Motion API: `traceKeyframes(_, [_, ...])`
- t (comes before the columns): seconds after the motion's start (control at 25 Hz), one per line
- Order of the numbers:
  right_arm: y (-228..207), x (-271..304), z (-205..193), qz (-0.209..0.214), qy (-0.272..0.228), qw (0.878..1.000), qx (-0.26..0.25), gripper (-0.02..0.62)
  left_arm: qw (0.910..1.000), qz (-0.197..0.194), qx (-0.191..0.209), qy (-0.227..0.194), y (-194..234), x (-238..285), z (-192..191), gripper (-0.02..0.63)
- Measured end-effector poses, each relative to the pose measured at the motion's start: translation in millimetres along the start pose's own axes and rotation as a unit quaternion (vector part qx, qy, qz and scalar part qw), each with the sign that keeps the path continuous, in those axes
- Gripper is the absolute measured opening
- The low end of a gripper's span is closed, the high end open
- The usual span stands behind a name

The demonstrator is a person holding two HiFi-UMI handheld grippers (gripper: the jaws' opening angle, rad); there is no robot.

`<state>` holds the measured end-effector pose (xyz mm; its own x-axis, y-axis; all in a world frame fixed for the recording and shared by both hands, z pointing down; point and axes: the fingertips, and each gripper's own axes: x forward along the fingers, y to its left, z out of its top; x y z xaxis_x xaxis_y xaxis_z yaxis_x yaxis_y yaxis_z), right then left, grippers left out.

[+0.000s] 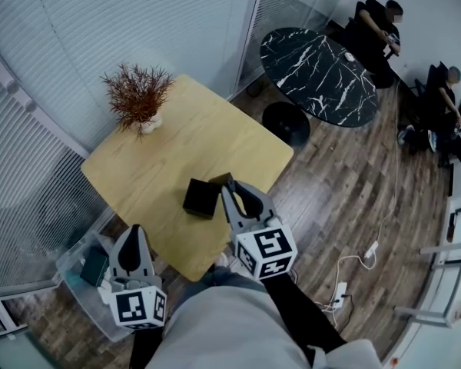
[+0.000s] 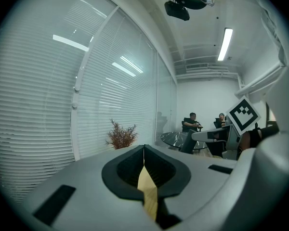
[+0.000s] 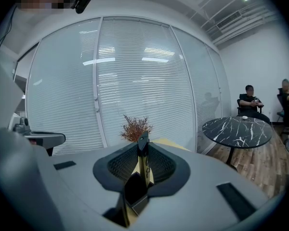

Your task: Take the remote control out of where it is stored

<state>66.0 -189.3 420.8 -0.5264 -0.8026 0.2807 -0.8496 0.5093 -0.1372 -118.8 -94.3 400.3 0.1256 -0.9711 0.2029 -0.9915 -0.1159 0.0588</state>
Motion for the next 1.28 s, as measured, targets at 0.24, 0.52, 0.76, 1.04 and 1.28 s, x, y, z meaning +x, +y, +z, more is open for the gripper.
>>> traceKeyframes(0.24, [-3, -2, 4, -0.003, -0.006, 1.0, 0.001, 0.066, 1.0, 0.0, 0.0, 0.001, -2, 0, 0, 0.009])
traceKeyframes(0.52, [-5, -4, 8, -0.004, -0.014, 1.0, -0.003, 0.066, 1.0, -0.003, -0.001, -0.002, -4, 0, 1, 0.009])
traceKeyframes(0.76, [-4, -7, 11, -0.005, -0.018, 1.0, -0.005, 0.066, 1.0, -0.003, -0.002, -0.001, -5, -2, 1, 0.009])
traceKeyframes(1.04, [-3, -8, 12, -0.004, -0.019, 1.0, -0.012, 0.066, 1.0, -0.004, -0.002, -0.003, -5, -1, 2, 0.009])
traceKeyframes(1.28, [-2, -10, 14, -0.004, -0.021, 1.0, -0.012, 0.066, 1.0, -0.004, -0.001, -0.004, -4, -3, 2, 0.009])
